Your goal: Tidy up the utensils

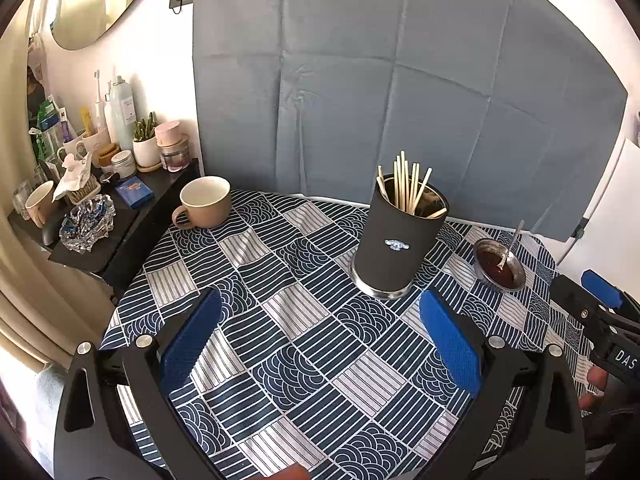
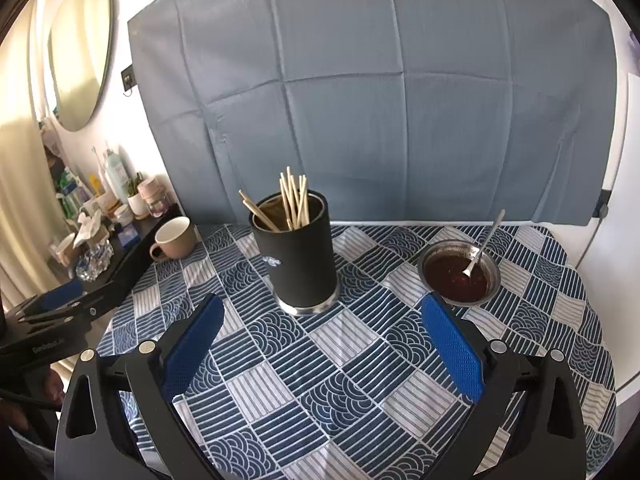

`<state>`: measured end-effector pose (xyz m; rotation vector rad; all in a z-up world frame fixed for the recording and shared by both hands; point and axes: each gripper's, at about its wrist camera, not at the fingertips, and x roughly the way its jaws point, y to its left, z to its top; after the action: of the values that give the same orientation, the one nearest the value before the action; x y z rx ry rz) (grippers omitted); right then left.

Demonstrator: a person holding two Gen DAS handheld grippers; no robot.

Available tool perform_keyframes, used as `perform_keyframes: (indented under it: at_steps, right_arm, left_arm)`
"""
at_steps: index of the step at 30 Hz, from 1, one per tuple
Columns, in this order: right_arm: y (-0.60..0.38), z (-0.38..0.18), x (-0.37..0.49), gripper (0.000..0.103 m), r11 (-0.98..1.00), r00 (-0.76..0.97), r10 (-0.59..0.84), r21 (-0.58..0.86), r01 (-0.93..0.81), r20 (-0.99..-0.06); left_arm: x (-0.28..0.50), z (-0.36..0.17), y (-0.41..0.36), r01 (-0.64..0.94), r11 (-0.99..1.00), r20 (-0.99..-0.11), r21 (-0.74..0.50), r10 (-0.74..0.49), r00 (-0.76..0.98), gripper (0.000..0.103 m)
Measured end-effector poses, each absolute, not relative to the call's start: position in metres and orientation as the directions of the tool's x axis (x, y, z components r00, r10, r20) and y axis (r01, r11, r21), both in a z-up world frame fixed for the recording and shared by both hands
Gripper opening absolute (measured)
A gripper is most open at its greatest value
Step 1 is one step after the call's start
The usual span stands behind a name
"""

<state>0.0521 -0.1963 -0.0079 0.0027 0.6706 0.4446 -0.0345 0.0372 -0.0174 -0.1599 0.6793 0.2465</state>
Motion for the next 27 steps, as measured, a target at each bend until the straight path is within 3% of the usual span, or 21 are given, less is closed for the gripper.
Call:
perform_keyframes:
  at_steps: [27]
  right_arm:
    - [-0.1945,-0.0105,0.0499,0.095,0.89,0.674,0.429,0.152,-0.43,-0.601]
  left_arm:
    - [-0.0336,-0.0233,0.0415,-0.284,0.955,-0.664,-0.082,0.16,0.73,0.097]
